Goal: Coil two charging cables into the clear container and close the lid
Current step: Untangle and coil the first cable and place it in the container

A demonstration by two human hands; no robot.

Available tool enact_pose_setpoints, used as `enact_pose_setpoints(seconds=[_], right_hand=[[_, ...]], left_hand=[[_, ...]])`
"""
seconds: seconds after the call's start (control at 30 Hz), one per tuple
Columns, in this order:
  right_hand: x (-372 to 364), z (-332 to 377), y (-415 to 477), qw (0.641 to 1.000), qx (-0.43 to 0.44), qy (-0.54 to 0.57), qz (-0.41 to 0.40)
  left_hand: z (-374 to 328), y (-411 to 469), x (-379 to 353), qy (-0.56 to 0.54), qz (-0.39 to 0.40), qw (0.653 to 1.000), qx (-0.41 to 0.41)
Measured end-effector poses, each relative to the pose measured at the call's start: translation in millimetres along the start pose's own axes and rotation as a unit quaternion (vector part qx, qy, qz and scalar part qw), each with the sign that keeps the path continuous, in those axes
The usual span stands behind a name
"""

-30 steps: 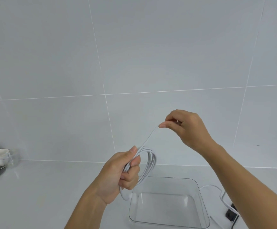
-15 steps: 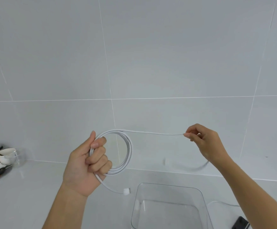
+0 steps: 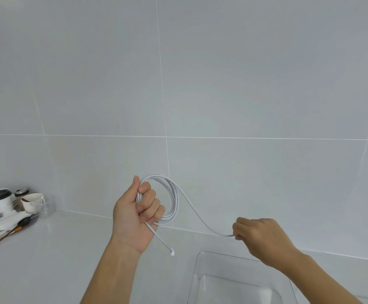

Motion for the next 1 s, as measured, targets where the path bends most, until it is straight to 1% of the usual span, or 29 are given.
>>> enact_pose_setpoints(seconds=[0.1,0.23,0.33,0.4,0.47,0.57,0.63,0.7,0.93,1.0], right_hand=[[-6.2,11.6,1.2,0.999,0.026,-0.011,0.016],[-7.9,26.1,-0.5,0.995,0.092,0.018,0.027],[-4.1,39.3,-1.3,0.99,0.133,0.037,0.038],[0.7,49.5,-1.5,0.985,0.158,0.049,0.052],[8.1,60.5,-1.0,0.98,0.179,0.067,0.064],[24.4,73.2,2.8,0.972,0.2,0.099,0.074],[38.5,75.7,7.9,0.968,0.198,0.134,0.07],[52.5,73.2,13.4,0.967,0.176,0.173,0.066],[86.5,55.6,30.9,0.959,0.089,0.27,-0.003],[87.6,49.7,33.4,0.957,0.058,0.283,-0.014]], left_hand=[[3.4,-1.8,-3.6,0.024,-0.013,0.999,-0.024],[6.8,-2.5,-6.3,0.113,-0.048,0.991,-0.063],[11.2,-2.1,-7.9,0.195,-0.069,0.975,-0.077],[17.3,-2.5,-9.5,0.263,-0.076,0.957,-0.101],[25.0,-4.2,-10.6,0.312,-0.065,0.941,-0.116],[36.2,-9.5,-13.5,0.361,-0.021,0.928,-0.089],[41.4,-10.9,-13.7,0.402,0.003,0.914,-0.059],[44.6,-11.9,-13.0,0.439,0.028,0.897,-0.033],[51.2,-21.3,-12.1,0.519,0.136,0.843,0.017],[52.7,-25.6,-14.9,0.506,0.165,0.846,0.035]])
Point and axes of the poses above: each hand's wrist, its own y-axis towards the middle knuckle, its own x-axis out of the back of the hand, z = x × y, the point moved 1 cm from there along y, towards the middle knuckle, and after that the axes turned 4 degrees about -z, right-handed, at the moved point
